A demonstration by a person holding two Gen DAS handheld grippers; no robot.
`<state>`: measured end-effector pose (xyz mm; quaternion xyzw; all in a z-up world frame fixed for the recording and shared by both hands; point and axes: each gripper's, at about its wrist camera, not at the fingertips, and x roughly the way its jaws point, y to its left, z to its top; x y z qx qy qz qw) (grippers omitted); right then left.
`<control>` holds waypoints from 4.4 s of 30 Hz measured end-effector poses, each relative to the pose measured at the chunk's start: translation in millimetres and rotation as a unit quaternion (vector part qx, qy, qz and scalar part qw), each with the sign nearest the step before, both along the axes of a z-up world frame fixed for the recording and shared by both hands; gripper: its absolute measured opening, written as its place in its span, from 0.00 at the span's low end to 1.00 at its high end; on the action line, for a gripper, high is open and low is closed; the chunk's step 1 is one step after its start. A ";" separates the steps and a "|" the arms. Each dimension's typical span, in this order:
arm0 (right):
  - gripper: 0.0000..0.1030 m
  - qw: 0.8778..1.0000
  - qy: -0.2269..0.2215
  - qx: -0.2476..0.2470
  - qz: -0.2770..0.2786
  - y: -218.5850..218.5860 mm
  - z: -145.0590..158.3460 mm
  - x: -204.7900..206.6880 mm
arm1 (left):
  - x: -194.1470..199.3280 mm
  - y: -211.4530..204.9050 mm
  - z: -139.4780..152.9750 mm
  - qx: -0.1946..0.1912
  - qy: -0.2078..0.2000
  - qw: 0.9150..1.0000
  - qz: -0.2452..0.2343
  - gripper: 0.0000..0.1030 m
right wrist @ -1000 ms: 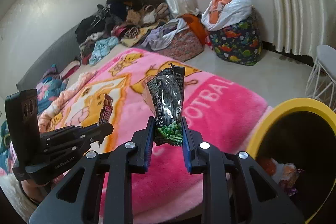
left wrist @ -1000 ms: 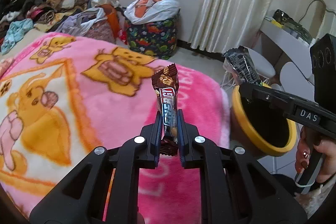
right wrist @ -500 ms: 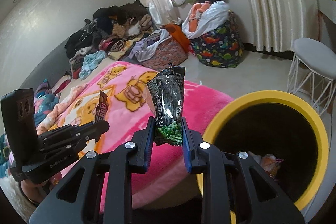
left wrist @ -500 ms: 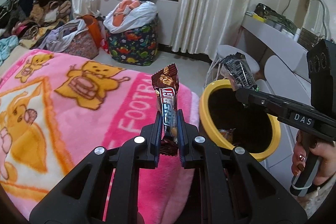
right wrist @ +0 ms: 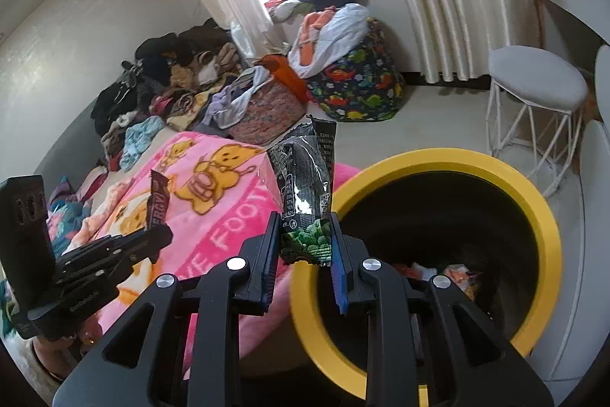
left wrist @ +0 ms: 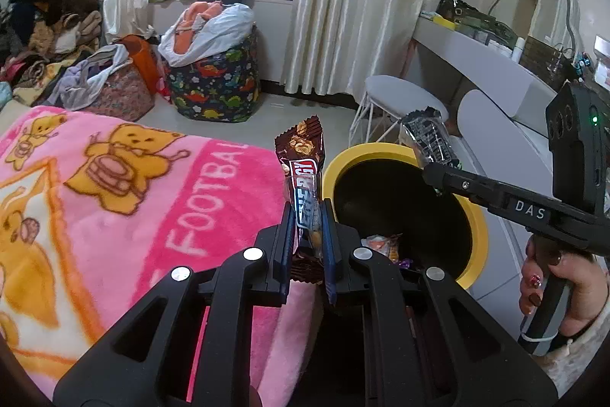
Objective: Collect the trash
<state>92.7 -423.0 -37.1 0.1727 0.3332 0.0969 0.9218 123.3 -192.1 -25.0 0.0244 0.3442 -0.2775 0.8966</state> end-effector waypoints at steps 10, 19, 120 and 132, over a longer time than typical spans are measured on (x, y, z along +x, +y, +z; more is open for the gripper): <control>0.22 0.998 0.011 0.017 -0.052 -35.6 -12.9 -10.3 | 3.9 -33.0 -2.3 -0.002 0.003 1.000 -0.030 0.08; 0.22 0.995 0.037 0.030 -0.093 -62.9 -33.5 -16.5 | 9.1 -71.1 -12.6 -0.005 0.020 0.998 -0.059 0.08; 0.94 0.951 -0.220 -0.158 -0.147 122.3 -19.6 -148.5 | -99.2 126.4 -5.1 -0.013 -0.151 0.975 0.161 0.90; 0.94 0.951 -0.219 -0.157 -0.154 123.6 -21.4 -149.3 | -100.5 124.2 -5.4 -0.013 -0.151 0.975 0.162 0.90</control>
